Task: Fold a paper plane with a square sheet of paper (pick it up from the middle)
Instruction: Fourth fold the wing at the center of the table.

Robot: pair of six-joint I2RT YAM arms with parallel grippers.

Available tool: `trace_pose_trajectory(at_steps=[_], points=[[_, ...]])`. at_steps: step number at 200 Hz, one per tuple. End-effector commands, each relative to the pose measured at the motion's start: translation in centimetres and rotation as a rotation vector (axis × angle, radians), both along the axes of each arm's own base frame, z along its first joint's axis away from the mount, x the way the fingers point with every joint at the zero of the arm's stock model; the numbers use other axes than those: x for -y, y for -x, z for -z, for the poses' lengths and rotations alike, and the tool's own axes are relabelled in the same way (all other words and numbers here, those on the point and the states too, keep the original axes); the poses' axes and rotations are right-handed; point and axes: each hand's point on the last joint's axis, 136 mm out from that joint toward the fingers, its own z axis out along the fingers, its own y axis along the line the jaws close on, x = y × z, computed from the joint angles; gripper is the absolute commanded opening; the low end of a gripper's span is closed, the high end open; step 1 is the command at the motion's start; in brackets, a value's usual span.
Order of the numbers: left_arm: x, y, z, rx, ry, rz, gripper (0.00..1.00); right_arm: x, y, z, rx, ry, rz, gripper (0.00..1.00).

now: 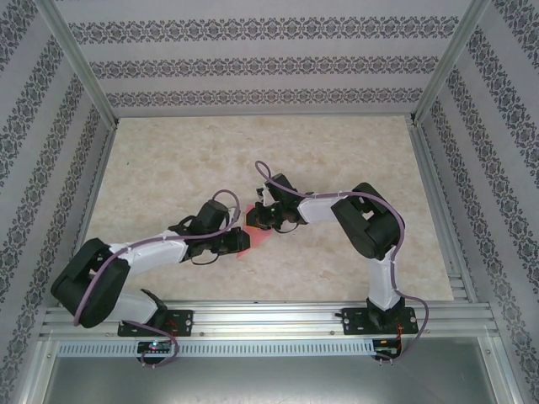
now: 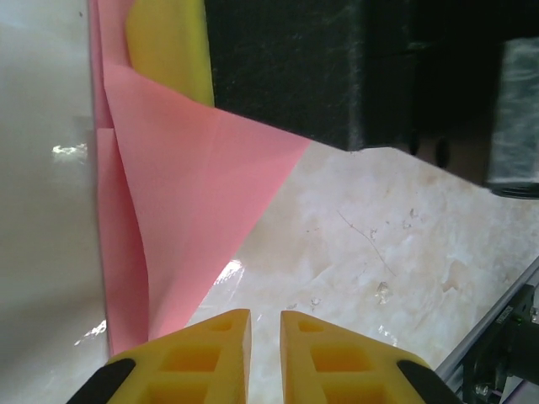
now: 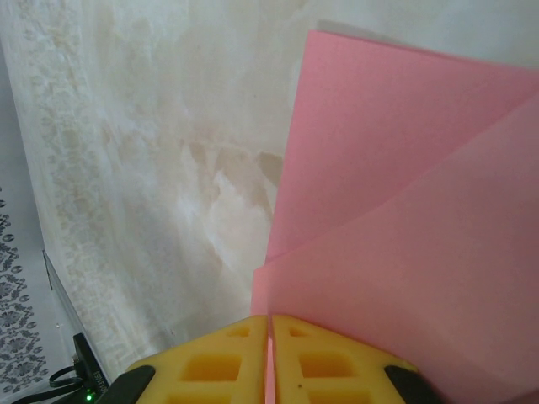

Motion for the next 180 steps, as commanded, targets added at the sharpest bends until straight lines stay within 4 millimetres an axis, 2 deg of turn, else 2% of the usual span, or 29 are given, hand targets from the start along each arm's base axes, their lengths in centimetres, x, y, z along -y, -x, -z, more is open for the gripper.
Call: trace_pose_trajectory(at_steps=[1, 39, 81, 141, 162, 180], points=[[0.7, -0.2, 0.8, 0.005, -0.008, 0.03, 0.17, 3.2, 1.5, 6.3, -0.064, 0.208, 0.049, 0.12], [-1.7, 0.5, 3.9, -0.023, -0.142, 0.001, 0.14, 3.3, 1.7, 6.6, -0.07, 0.215, 0.048, 0.12], [-3.3, 2.0, 5.1, -0.046, -0.176, -0.016, 0.14, 3.4, 1.8, 6.9, -0.076, 0.22, 0.046, 0.12], [-4.5, 4.1, 6.6, -0.131, -0.165, -0.053, 0.11, 3.5, 1.9, 7.2, -0.08, 0.227, 0.044, 0.12], [-4.2, 4.3, 5.8, -0.134, -0.092, -0.08, 0.11, 3.6, 1.8, 7.3, -0.078, 0.229, 0.051, 0.12], [-3.5, 3.4, 3.4, -0.075, -0.02, -0.098, 0.12, 3.6, 1.8, 7.3, -0.077, 0.23, 0.055, 0.12]])
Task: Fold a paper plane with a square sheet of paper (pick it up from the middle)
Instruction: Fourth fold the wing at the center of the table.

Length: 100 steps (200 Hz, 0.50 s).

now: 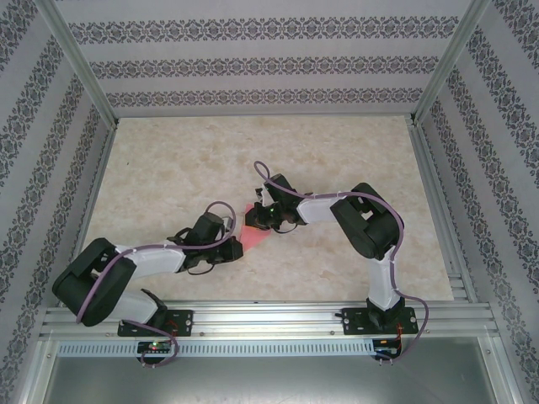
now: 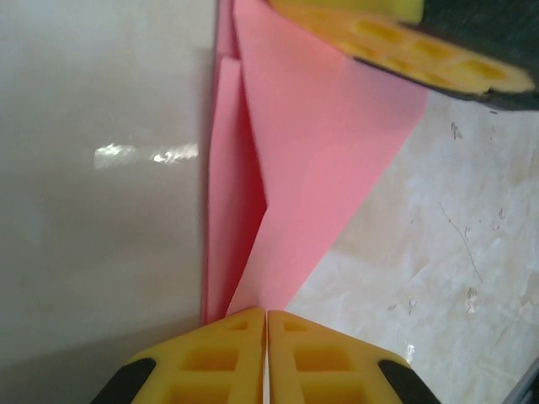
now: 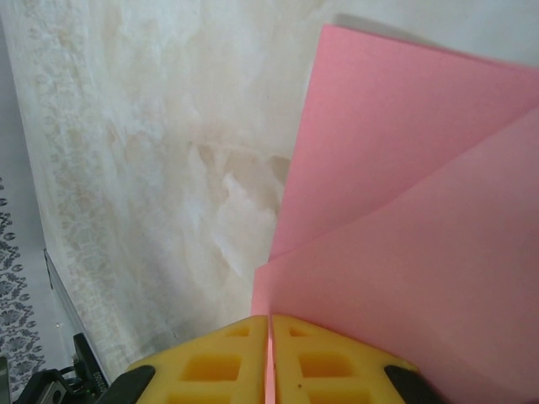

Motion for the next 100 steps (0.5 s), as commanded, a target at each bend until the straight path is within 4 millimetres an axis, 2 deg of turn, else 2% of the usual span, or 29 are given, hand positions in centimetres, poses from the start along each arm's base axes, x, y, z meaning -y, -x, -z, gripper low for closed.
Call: trace_pose_trajectory(at_steps=[1, 27, 45, 76, 100], points=[[-1.0, 2.1, 0.0, -0.084, 0.018, -0.031, 0.12, 3.9, 1.7, 7.2, -0.086, 0.235, 0.061, 0.12], [-0.6, 0.3, -3.9, 0.02, 0.047, -0.046, 0.14, 3.8, 1.6, 7.1, -0.083, 0.231, 0.067, 0.12], [-0.1, -0.8, -5.6, 0.057, 0.064, -0.048, 0.14, 3.7, 1.5, 7.0, -0.082, 0.228, 0.068, 0.12], [1.6, -2.8, -6.2, 0.074, 0.098, -0.041, 0.14, 3.7, 1.5, 6.9, -0.081, 0.229, 0.07, 0.12], [2.2, -4.3, -4.9, 0.072, 0.077, -0.056, 0.13, 3.6, 1.4, 6.8, -0.081, 0.222, 0.075, 0.11]])
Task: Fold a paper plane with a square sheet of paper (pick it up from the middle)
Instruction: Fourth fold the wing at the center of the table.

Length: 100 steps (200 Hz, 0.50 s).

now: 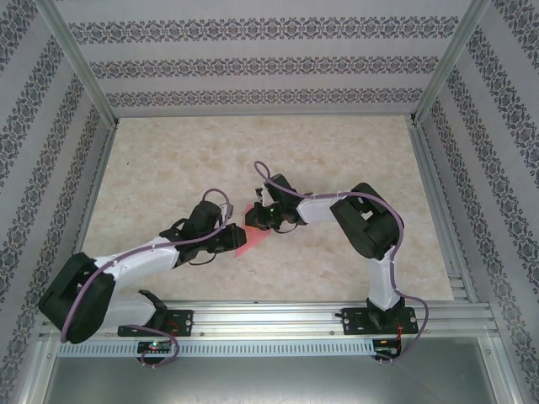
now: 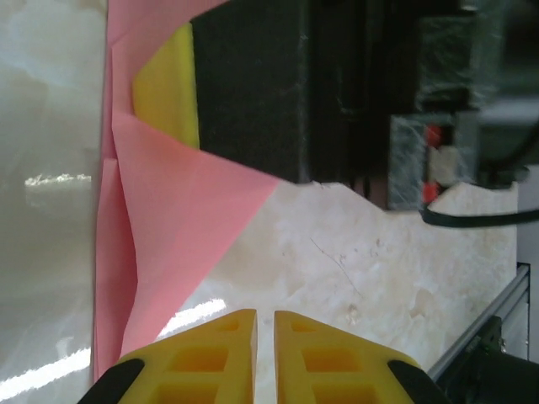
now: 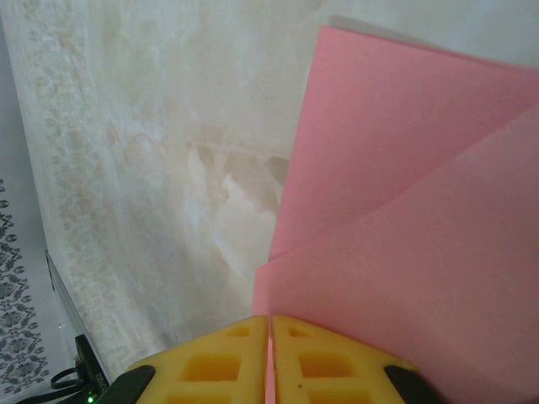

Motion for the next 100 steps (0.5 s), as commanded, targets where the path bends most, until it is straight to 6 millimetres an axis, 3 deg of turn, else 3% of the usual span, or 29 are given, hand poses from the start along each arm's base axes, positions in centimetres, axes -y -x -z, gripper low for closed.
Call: trace_pose_trajectory(at_steps=[1, 42, 64, 100], points=[[0.5, -1.8, 0.4, 0.016, 0.001, -0.031, 0.13, 3.6, 1.4, 6.8, -0.077, 0.222, 0.07, 0.12], [0.6, -3.2, 3.7, 0.004, -0.058, -0.048, 0.11, 3.6, 1.4, 6.6, -0.077, 0.215, 0.071, 0.12], [-1.2, -2.5, 6.1, -0.054, -0.153, -0.095, 0.09, 3.5, 1.3, 6.3, -0.072, 0.211, 0.071, 0.12], [-5.1, 0.5, 8.8, -0.138, -0.292, -0.156, 0.06, 3.0, 0.3, 4.9, -0.05, 0.185, 0.072, 0.12]])
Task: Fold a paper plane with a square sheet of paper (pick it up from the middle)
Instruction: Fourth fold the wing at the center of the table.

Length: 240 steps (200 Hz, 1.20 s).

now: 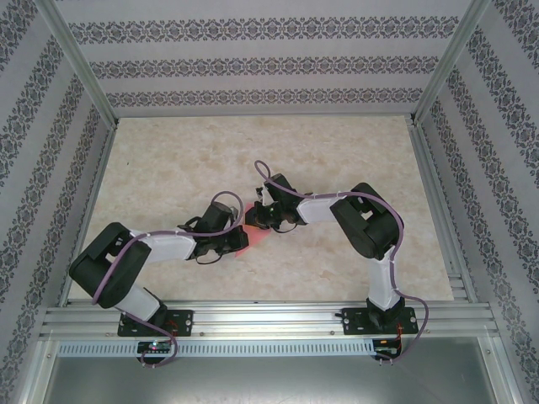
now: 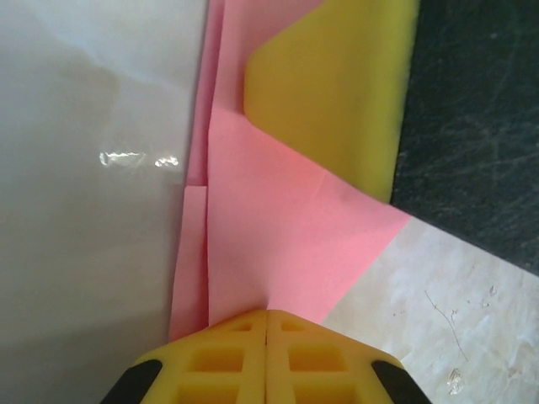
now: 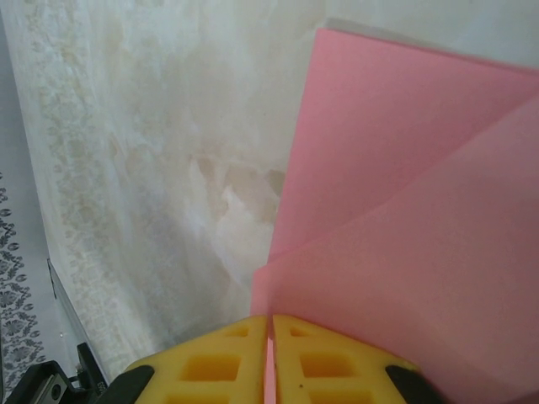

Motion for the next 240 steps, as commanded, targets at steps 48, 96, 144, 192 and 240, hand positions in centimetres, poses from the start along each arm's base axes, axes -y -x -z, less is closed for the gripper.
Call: trace_pose_trajectory(at_steps=[48, 96, 144, 192, 240], points=[[-6.6, 3.6, 4.1, -0.075, -0.22, -0.119, 0.04, 2.4, -2.4, 0.3, 0.033, 0.085, 0.06, 0.15], [-6.0, 3.1, 4.0, -0.075, -0.222, -0.097, 0.03, 1.4, -2.6, -4.2, 0.113, -0.004, 0.045, 0.16], [-5.8, 3.3, 4.7, -0.107, -0.226, -0.098, 0.01, -0.6, 0.3, -3.9, 0.105, -0.036, 0.009, 0.12], [-5.6, 3.2, 4.9, -0.126, -0.221, -0.101, 0.01, -1.4, 1.9, -1.4, 0.066, -0.022, -0.008, 0.1], [-6.1, 3.5, 5.1, -0.147, -0.26, -0.103, 0.0, 1.0, 0.7, 2.4, 0.048, 0.074, 0.054, 0.1]])
